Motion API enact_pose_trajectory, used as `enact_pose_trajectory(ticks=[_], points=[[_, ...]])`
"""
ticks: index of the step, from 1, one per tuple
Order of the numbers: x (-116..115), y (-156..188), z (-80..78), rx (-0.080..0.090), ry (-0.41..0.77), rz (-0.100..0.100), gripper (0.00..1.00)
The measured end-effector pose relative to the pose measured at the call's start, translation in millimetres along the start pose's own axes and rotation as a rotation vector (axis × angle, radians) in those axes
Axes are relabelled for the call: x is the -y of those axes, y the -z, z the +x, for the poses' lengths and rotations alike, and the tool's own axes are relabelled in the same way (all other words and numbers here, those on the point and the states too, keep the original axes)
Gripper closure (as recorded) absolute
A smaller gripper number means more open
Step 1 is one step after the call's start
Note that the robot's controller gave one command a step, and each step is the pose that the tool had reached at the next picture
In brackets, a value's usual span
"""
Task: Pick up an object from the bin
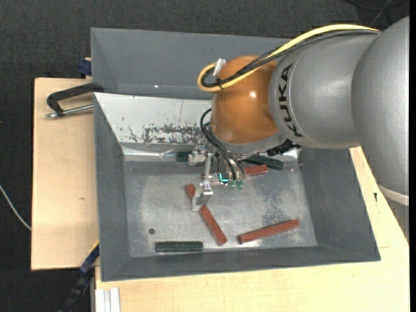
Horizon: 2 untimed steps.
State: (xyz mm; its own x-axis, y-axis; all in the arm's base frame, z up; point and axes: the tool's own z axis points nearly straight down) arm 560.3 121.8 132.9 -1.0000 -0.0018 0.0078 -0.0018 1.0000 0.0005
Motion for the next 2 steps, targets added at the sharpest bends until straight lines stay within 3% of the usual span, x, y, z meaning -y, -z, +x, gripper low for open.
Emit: enact_pose_trajectory(ticks=[1,2], points=[[0.8,4.4,-1.4,0.007,-0.002,-0.001,0.00],[23.5,-36.0,13.3,0.015,-0.228,-0.004,0.00]])
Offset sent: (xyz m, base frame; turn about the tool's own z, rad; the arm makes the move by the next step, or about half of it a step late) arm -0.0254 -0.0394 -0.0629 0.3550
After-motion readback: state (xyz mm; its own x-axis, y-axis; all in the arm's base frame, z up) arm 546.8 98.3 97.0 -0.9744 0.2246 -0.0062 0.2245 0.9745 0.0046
